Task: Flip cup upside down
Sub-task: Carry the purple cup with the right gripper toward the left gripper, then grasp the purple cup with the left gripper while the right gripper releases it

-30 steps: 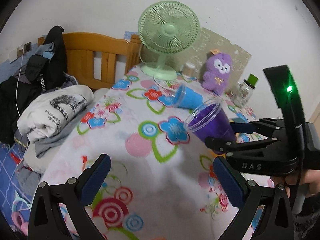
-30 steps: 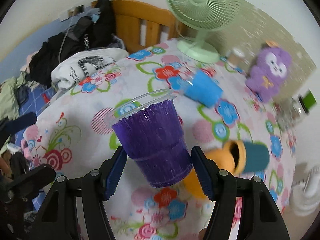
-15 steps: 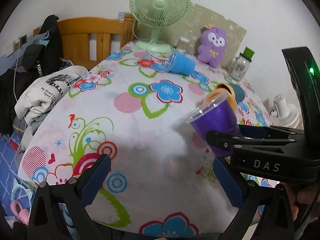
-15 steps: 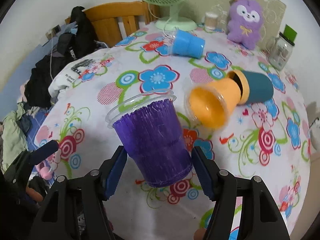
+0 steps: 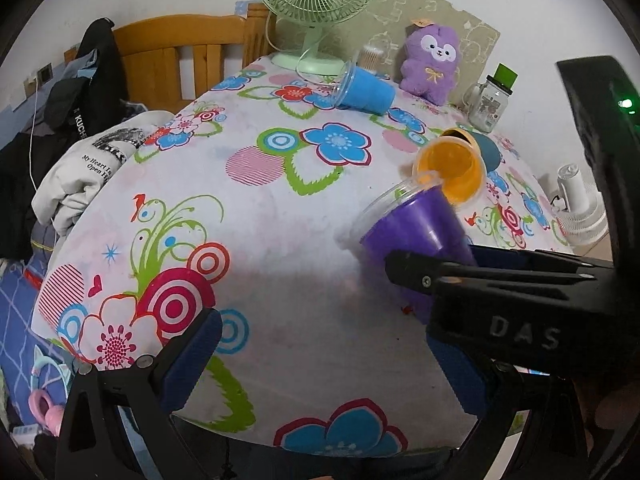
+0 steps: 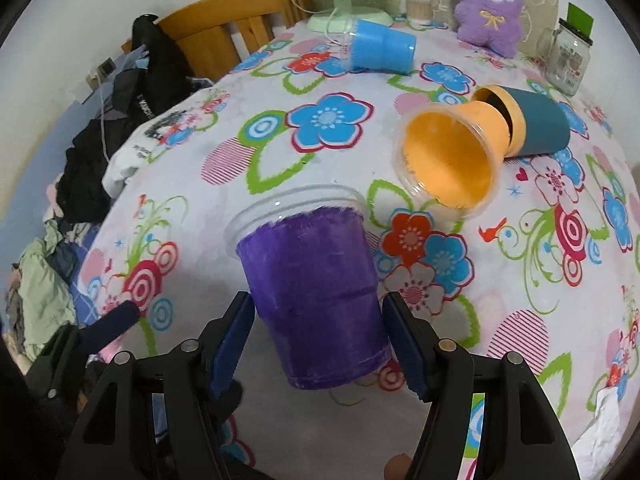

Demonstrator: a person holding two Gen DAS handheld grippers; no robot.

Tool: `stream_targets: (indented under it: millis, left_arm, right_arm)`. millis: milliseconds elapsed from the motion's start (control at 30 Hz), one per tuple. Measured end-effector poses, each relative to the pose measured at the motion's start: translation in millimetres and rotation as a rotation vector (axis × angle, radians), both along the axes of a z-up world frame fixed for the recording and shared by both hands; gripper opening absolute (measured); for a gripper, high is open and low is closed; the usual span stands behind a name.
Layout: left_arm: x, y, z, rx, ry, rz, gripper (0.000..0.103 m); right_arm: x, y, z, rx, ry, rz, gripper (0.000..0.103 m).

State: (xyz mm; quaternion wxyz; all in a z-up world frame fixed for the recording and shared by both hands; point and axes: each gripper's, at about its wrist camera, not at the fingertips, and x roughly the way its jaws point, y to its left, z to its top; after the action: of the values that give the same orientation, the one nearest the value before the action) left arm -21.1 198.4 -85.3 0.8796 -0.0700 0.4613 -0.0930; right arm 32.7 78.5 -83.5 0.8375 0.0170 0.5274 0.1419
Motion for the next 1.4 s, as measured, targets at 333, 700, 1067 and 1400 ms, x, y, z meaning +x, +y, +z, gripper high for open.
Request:
stream_targets:
  millis: [333, 700, 1067, 1400]
  left_arm:
    - [2, -20, 20, -0.032, -0.033, -0.03, 0.103]
    - [27, -65, 8, -0.041, 0.018, -0.017, 0.103]
    - [33, -69, -6, -0.05, 0.061, 0.046, 0.073]
    - [18, -60, 14, 0.02, 0.048, 0.0, 0.072]
  right_arm:
    - [-21, -50, 49, 0.077, -0.123, -0.047, 0.085]
    - [-43, -151, 53, 0.172, -0.18, -0.205, 0.089]
    - [-39, -176, 24, 0.225, -0.129, -0.224, 0.089]
    - [-34, -134, 9, 0.023, -0.151, -0.188, 0.089]
